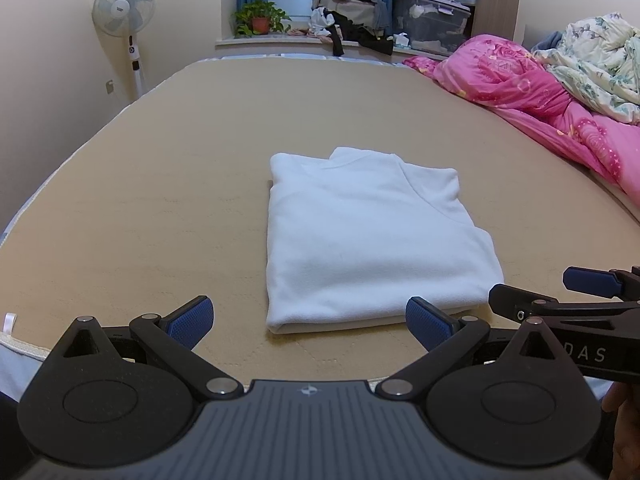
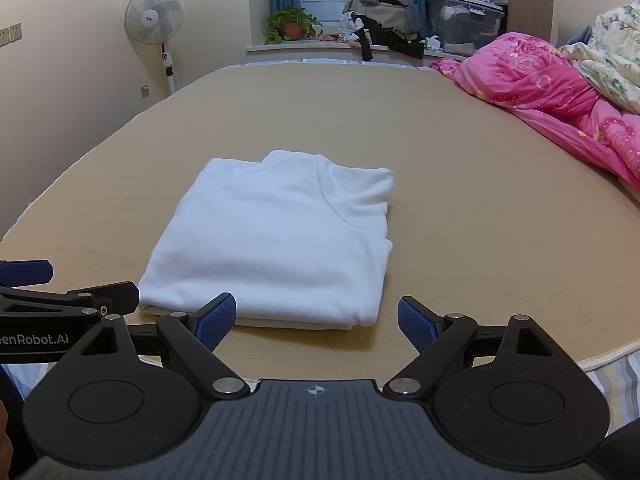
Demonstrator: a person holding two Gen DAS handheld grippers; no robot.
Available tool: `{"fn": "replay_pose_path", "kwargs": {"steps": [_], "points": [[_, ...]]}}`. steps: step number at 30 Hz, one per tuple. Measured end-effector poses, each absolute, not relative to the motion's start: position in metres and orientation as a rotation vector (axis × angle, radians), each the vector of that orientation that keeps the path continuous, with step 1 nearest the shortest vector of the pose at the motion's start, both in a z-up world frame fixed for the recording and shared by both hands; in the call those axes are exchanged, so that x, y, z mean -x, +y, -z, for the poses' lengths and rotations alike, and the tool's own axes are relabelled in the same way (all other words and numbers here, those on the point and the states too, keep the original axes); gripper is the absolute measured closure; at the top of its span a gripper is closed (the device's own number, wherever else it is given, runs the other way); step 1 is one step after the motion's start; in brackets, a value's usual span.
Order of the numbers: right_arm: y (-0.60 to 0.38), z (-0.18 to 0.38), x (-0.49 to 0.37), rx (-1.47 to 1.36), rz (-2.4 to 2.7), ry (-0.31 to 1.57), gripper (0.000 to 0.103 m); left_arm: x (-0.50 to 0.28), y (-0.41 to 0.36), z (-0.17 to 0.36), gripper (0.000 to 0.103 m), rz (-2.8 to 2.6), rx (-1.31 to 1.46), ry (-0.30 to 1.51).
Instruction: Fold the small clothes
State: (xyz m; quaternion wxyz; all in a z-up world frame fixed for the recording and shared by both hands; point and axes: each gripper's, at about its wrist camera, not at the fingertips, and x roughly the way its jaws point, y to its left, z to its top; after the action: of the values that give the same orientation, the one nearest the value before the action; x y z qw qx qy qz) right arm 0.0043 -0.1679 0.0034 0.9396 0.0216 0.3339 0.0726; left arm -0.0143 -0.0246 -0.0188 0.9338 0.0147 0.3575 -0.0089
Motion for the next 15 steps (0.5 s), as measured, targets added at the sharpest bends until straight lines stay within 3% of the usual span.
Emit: {"fn": "replay_pose_path", "kwargs": {"steps": [15], "points": [[-0.1667, -0.0031, -0.0063, -0.035, -0.146, 0.680, 0.014, 0.0144, -0.0243, 0.0189, 0.001, 0.018, -0.030, 0.732]]}}
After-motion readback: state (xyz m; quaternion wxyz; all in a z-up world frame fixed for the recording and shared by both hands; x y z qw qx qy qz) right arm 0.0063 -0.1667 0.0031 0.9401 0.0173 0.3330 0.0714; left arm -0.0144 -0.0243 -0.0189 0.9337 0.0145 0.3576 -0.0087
